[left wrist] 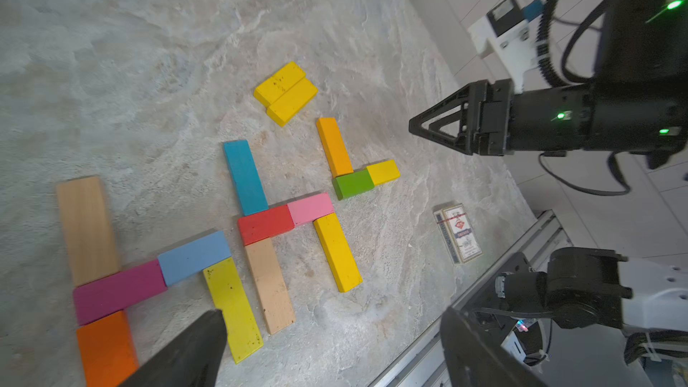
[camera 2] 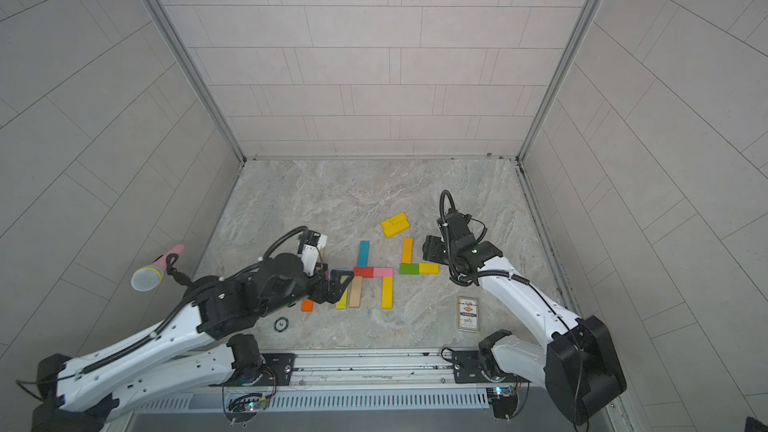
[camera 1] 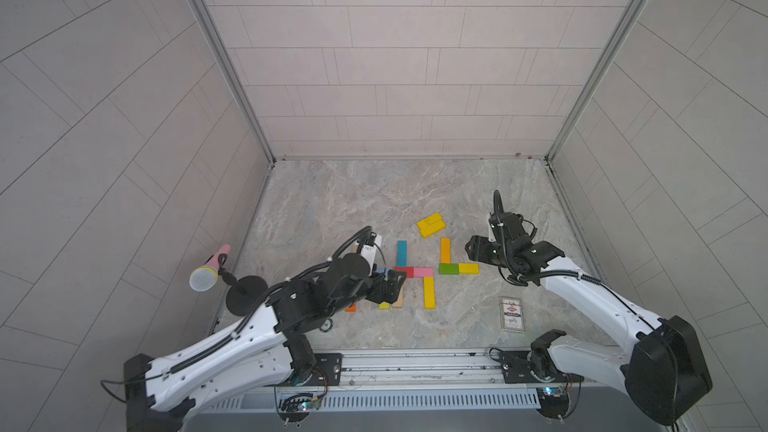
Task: Assemble the letter h with building blocks
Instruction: Assemble the building block at the center of the board, then pick up the building block from the center of the board.
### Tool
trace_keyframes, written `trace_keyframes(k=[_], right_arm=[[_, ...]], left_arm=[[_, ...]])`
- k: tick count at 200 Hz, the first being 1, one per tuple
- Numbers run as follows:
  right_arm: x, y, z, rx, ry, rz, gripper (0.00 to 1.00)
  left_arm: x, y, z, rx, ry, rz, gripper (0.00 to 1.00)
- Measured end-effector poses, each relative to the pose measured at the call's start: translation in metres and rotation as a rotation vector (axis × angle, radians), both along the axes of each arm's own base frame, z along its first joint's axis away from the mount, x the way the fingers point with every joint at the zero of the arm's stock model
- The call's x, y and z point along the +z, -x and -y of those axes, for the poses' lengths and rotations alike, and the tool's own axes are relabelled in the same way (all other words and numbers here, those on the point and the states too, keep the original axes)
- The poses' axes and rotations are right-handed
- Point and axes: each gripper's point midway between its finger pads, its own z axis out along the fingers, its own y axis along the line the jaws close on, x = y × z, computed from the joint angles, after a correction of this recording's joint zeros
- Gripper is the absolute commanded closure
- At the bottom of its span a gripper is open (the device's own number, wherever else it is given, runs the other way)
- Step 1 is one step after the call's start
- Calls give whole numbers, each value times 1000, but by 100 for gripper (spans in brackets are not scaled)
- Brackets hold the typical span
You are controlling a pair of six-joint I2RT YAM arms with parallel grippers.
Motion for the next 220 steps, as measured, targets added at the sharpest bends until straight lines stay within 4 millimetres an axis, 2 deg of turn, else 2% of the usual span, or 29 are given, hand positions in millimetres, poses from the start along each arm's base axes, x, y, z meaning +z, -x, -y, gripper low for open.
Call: trace_keyframes(k=[34, 70, 96, 119, 139, 220], right_arm=[[-5, 0, 3, 8, 33, -19, 33], [-1, 1, 6, 9, 33, -7, 32], [4, 7, 10, 5, 23, 21, 32], [7, 15, 16, -5, 12, 47, 32], [12, 20, 20, -14, 3, 69, 32], [29, 26, 24, -15, -29, 116, 32]], left_arm=[[-40, -27, 39, -31, -139, -61, 15], [-80, -74, 76, -44, -275, -121, 29], [-112, -104, 98, -68, -342, -160, 29], [-134, -121, 106, -75, -425, -164, 29], [-144, -134, 106, -64, -499, -144, 30], [-161, -177, 106, 0, -656, -66, 31]])
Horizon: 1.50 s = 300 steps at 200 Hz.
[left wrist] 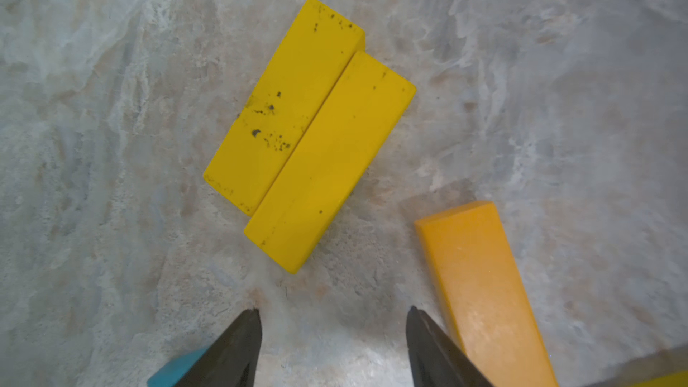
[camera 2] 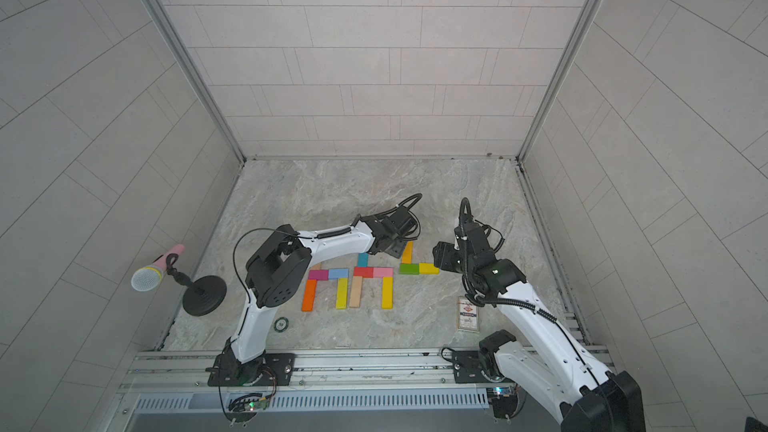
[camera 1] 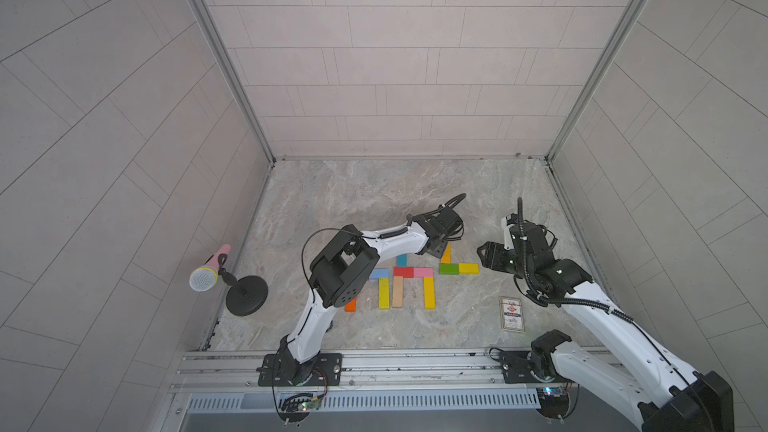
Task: Assemble the letter h with building blocks
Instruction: Pick up the building block from the center of the board.
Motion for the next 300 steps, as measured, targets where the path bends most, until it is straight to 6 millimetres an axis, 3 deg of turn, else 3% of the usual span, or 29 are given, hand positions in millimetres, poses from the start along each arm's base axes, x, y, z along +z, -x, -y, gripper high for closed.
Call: trace_keyframes(k=[65, 108, 183, 250, 300], right_arm=[[4, 4, 7, -16, -3, 8, 32], [6, 4, 11, -25, -5, 12, 32], [-1, 3, 16, -37, -12, -10, 32], [-3, 3, 18, -45, -23, -18, 32], [-3, 1, 22, -65, -26, -18, 31]], left_arm=[[-9, -32, 19, -1, -29, 28, 38], [-9, -54, 31, 9, -21, 51, 33], [-13, -49, 59, -41, 145, -39, 31], [-10, -64, 87, -51, 243, -17, 19], [-6, -70, 117, -101, 341, -36, 24]])
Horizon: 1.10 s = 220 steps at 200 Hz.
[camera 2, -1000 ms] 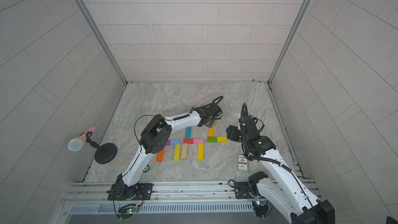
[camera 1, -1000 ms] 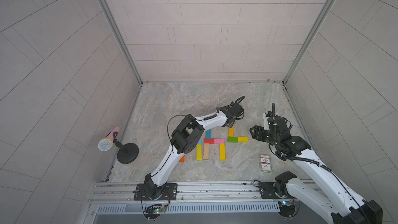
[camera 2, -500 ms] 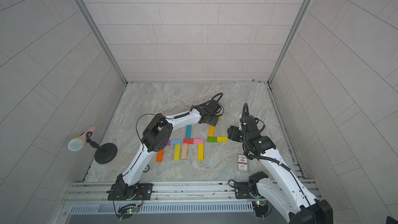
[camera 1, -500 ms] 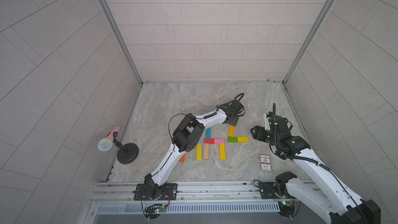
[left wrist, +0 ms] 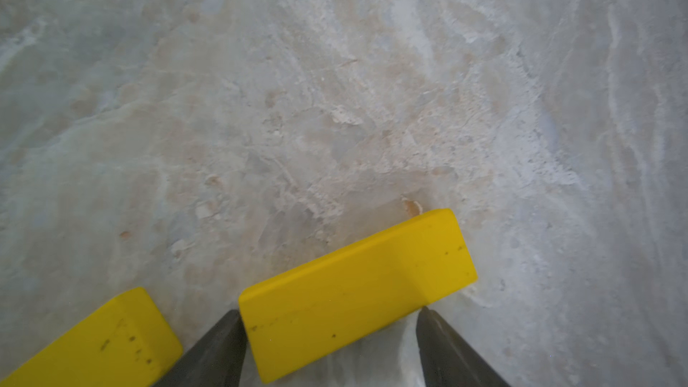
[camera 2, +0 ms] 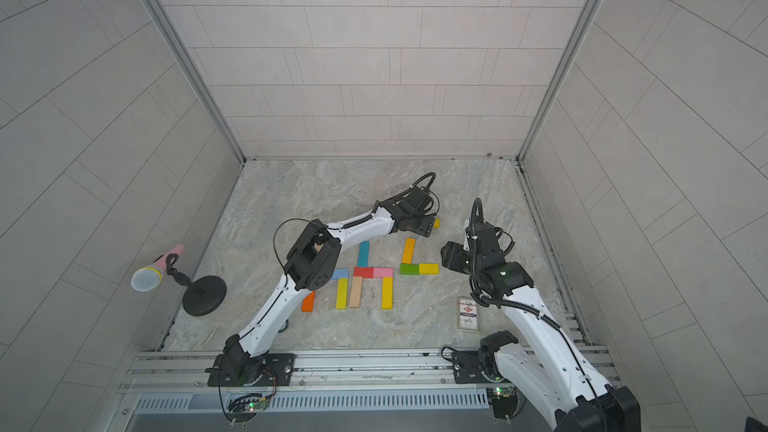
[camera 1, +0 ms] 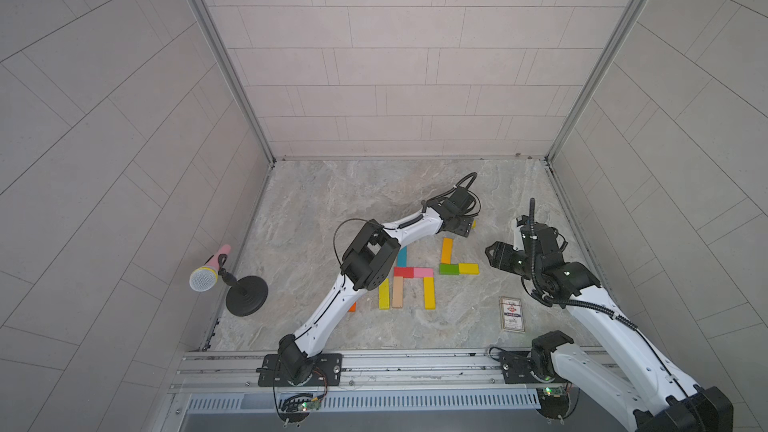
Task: Assemble the letter h with building blocks
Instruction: Pick up the building block from the center of the board.
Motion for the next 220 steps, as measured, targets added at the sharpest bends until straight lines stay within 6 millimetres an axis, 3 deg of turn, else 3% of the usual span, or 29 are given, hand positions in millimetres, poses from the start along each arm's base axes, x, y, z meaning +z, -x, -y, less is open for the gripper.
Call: trace_keyframes(k=[26, 76, 103, 128, 147, 180, 220], right_arm=[[0, -1, 3, -20, -9, 0, 25], [1, -6, 4, -39, -32, 1, 25], [2, -6, 5, -45, -38, 2, 25], [3, -5, 5, -48, -41, 7, 25], [3, -5, 5, -47, -42, 8, 25], [3, -5, 5, -45, -44, 7, 25], [6, -4, 6, -49, -46, 17, 25]], left_arm=[[4, 6, 13, -33, 69, -33, 19], [13, 22, 42, -107, 228, -124, 19], [12, 21, 36, -97, 202, -109, 18], [14, 26, 7, -74, 138, -99, 16], [28, 15, -5, -83, 106, -53, 16], [41, 4, -5, -161, 103, 0, 15], [46, 8, 25, -276, 180, 12, 14]])
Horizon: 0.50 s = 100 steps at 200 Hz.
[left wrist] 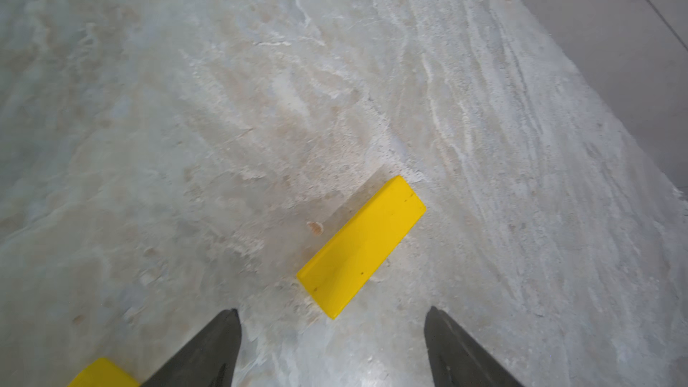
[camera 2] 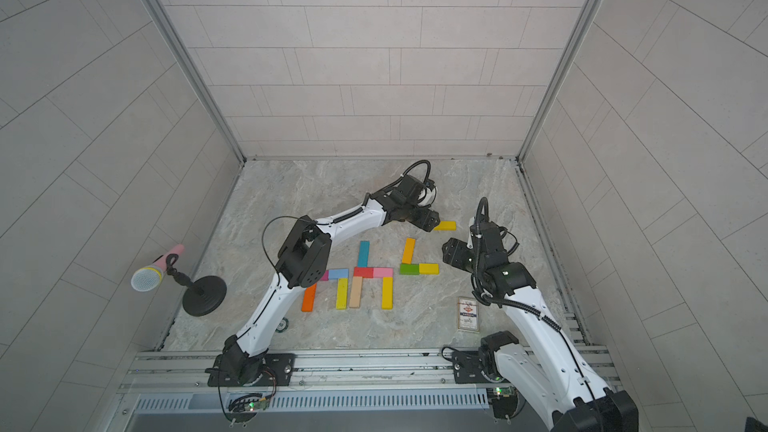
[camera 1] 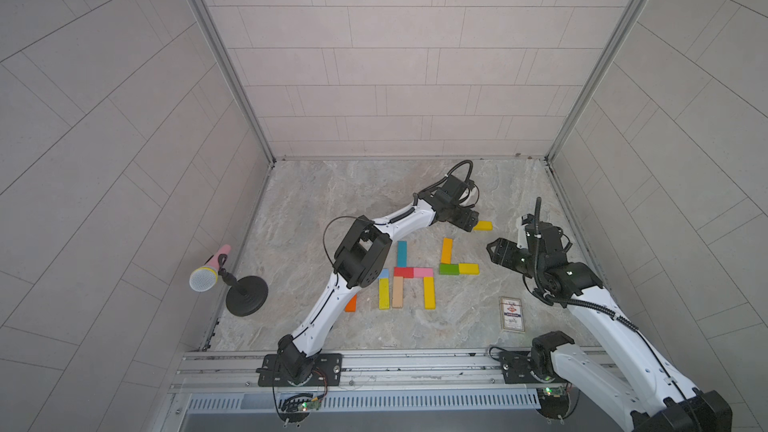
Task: Assemble the letter h with building blocks
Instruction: Pick up the building block from the center of the board.
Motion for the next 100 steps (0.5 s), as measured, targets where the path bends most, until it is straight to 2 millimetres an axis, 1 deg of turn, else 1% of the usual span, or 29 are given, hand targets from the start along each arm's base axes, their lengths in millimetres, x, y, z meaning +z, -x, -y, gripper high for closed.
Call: trace_keyframes(k=[28, 54, 77, 88, 100], right_arm=[[1, 1, 0, 0, -1, 5, 25], [1, 2, 0, 1, -2, 2, 25], [3, 4, 0, 1, -4, 5, 25], [4, 5, 1, 0, -6, 10, 25], [6, 6, 1, -1, -8, 17, 25]], left_arm=[[-6, 5, 18, -56, 32, -5, 14], [-22, 4, 30, -85, 27, -7, 13], [-29, 0, 33, -94, 14, 6, 13], [-31, 3, 33, -104, 0, 8, 13], [-35, 6, 30, -113, -31, 7, 14]])
